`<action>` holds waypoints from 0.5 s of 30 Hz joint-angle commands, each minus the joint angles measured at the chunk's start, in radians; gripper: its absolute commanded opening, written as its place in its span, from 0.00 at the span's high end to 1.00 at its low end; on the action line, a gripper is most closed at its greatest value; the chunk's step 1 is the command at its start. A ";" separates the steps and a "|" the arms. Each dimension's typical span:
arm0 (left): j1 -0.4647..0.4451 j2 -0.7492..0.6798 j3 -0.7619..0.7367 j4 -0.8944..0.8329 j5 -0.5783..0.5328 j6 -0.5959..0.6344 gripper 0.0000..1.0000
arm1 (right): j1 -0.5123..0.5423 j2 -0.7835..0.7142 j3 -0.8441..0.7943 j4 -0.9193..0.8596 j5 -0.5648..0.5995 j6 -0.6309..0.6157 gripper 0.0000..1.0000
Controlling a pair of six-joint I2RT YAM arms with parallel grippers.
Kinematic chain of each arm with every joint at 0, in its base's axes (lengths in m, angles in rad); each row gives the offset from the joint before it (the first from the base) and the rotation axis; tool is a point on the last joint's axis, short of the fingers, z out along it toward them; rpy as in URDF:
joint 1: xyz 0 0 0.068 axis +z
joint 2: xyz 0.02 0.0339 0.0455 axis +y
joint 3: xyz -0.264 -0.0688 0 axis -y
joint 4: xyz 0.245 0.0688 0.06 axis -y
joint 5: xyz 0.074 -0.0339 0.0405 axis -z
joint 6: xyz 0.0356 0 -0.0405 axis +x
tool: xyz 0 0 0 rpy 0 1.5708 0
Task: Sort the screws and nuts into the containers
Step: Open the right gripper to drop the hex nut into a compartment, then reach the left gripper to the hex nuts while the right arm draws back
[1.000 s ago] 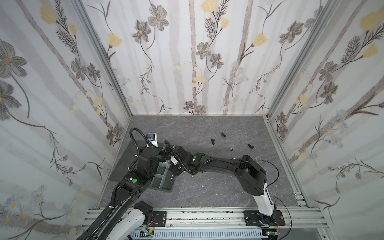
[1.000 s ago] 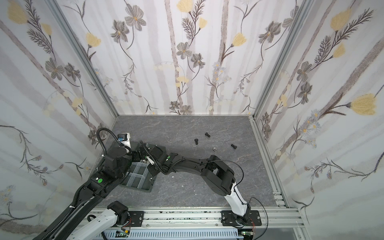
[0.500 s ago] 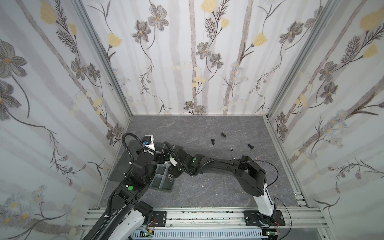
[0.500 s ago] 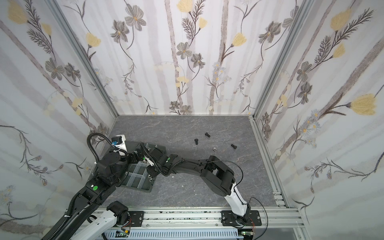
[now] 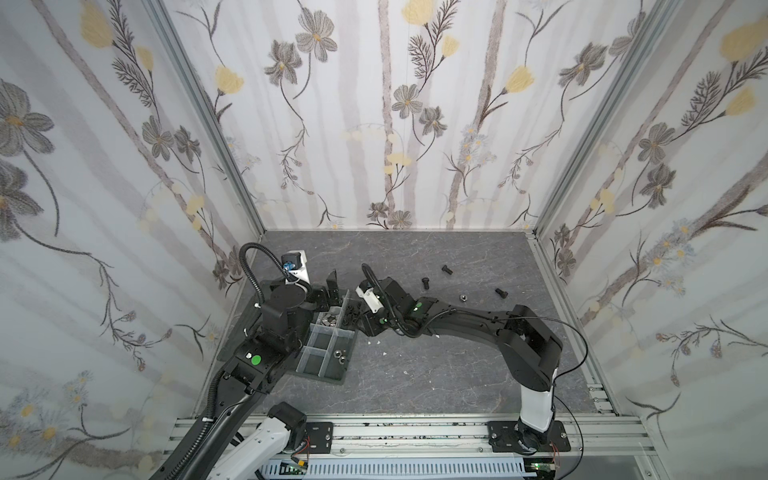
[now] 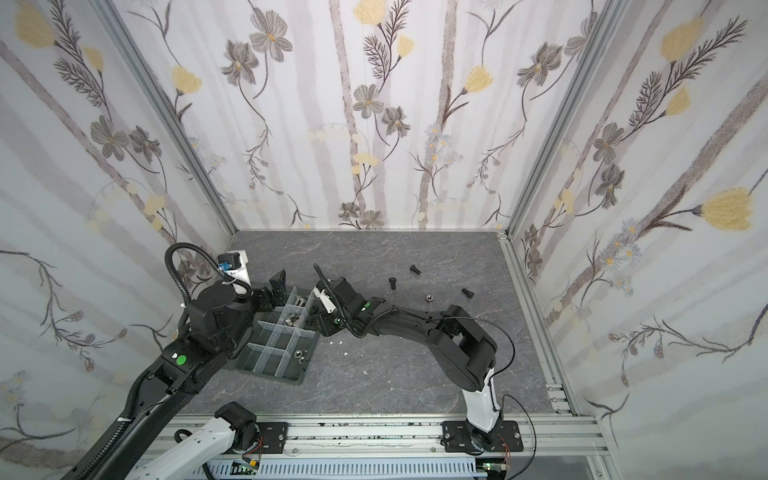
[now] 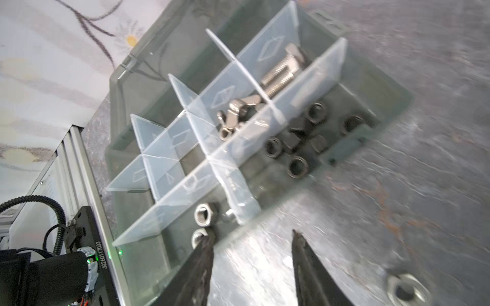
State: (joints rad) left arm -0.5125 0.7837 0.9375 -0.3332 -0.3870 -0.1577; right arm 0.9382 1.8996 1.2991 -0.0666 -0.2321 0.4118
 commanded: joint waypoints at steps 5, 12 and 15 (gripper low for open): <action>0.000 0.077 0.142 -0.168 0.215 0.038 0.00 | -0.109 -0.164 -0.160 0.154 -0.096 0.054 0.46; -0.028 0.241 0.165 -0.258 0.347 0.005 0.00 | -0.287 -0.415 -0.433 0.248 -0.030 0.094 0.43; -0.078 0.302 0.150 -0.271 0.332 -0.012 0.04 | -0.384 -0.517 -0.566 0.321 -0.041 0.140 0.43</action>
State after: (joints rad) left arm -0.5640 1.0500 1.0950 -0.5697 -0.0830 -0.1417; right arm 0.6067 1.4414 0.8059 0.1555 -0.2840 0.4976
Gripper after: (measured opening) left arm 0.970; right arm 0.573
